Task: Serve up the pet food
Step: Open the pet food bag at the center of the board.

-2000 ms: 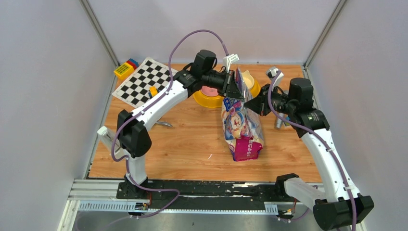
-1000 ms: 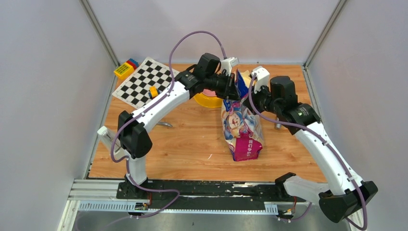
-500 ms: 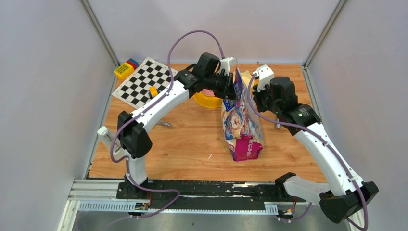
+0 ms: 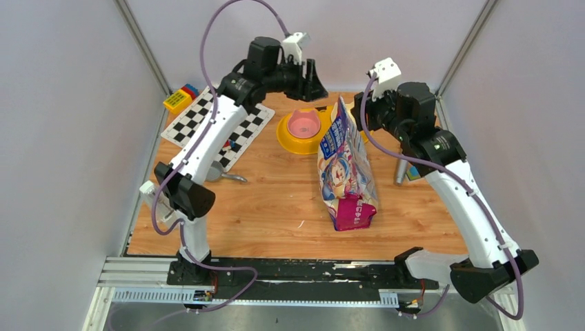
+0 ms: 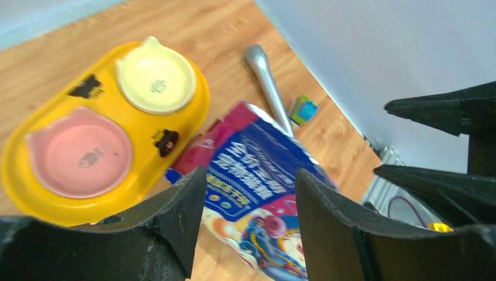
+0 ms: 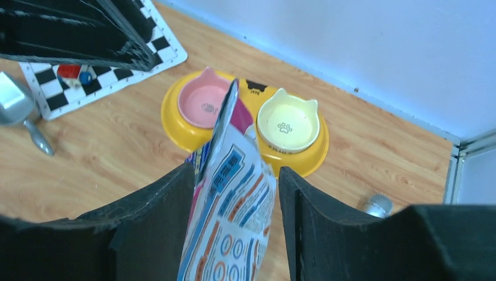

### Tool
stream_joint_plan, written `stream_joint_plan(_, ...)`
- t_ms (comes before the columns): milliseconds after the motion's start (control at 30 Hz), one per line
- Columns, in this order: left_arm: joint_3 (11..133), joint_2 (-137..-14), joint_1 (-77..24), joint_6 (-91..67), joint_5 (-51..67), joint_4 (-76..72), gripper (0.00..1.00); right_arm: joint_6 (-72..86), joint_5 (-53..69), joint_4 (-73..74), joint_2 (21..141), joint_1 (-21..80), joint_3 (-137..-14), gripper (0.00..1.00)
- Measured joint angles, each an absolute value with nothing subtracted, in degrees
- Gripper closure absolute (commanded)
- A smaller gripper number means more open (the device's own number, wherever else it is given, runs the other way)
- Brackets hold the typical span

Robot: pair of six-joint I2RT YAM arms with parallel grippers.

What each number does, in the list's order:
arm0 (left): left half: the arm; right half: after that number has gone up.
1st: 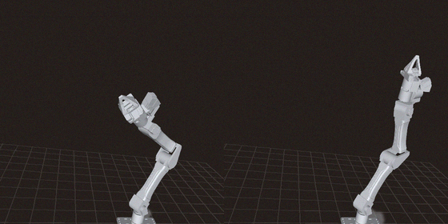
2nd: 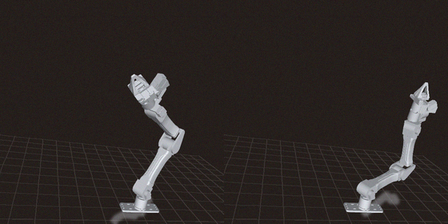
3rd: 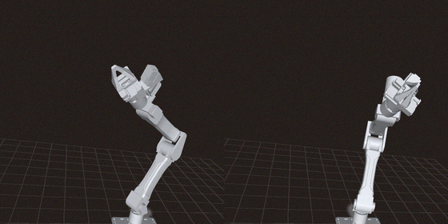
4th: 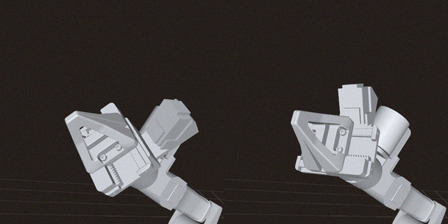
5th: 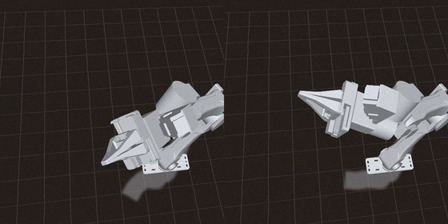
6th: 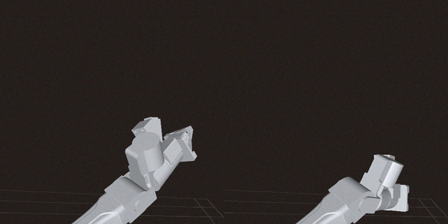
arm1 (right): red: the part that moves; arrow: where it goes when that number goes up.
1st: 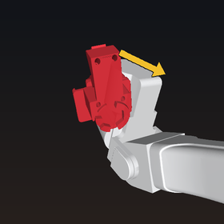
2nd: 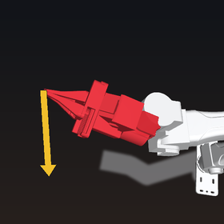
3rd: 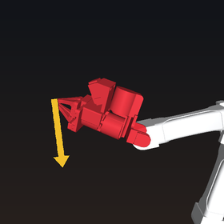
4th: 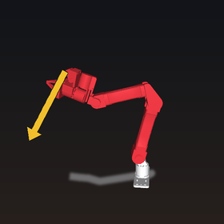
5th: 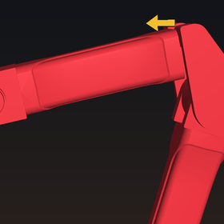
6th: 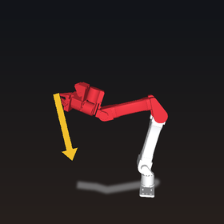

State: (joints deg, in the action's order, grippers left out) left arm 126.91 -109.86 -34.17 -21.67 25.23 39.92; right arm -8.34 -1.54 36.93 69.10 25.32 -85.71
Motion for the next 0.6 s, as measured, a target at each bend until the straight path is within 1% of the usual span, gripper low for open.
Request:
stream_joint_plan(133, 127.66, -111.07, -29.89, -21.58, 27.07, 37.63, 0.31, -5.82, -0.99, 31.97, 72.49, 22.85, -86.35, 0.49)
stream_joint_plan(267, 129.34, -115.35, -29.5, -22.44, 31.29, 36.34, 0.31, -1.13, 2.68, 29.32, 77.19, 18.15, -86.35, 0.55)
stream_joint_plan(433, 130.13, -119.9, -30.3, -25.21, 36.12, 35.09, 0.31, 4.38, 11.73, 28.58, 80.12, 12.6, -85.36, 0.55)
stream_joint_plan(600, 130.02, -120.6, -30.52, -28.23, 38.87, 33.89, 0.31, 7.4, 21.08, 27.09, 80.09, 11.97, -82.87, 0.54)
